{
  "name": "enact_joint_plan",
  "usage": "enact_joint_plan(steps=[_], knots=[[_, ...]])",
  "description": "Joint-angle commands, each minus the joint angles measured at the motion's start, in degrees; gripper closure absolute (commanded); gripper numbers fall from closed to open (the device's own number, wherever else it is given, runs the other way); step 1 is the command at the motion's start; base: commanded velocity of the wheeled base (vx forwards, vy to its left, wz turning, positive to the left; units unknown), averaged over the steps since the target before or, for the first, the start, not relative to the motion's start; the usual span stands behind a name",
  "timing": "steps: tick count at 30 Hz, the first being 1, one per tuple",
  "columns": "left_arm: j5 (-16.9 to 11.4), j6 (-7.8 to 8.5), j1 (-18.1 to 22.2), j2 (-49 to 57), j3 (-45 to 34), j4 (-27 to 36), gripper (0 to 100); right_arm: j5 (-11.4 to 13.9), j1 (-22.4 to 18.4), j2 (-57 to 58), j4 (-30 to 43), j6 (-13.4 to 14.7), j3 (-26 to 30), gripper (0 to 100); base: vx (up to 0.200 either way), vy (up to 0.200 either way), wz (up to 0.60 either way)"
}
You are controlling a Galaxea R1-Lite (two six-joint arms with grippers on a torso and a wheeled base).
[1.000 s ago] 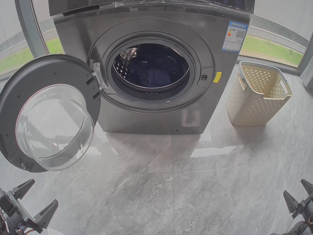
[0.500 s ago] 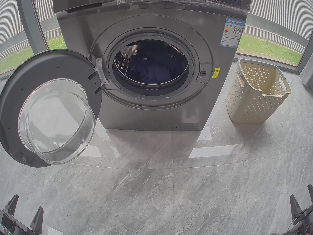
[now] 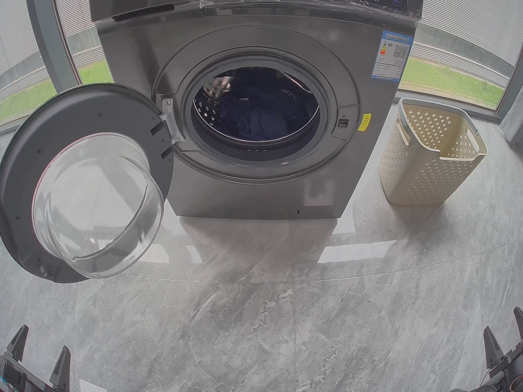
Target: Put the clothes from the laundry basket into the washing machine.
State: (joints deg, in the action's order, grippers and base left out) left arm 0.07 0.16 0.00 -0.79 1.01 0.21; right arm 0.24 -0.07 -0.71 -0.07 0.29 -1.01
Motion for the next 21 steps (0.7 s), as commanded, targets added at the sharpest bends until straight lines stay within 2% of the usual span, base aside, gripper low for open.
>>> enact_joint_plan(steps=[1,21], knots=[[-0.07,0.11,0.0,0.44,-0.92,-0.03,0,0.02,-0.01,0.62,-0.01,-0.03,0.92,0,0.0,0.2,0.0],[-0.34,-0.33,0.0,0.44,-0.92,-0.03,0,0.02,-0.01,0.62,0.07,-0.03,0.92,0,0.0,0.2,0.0]])
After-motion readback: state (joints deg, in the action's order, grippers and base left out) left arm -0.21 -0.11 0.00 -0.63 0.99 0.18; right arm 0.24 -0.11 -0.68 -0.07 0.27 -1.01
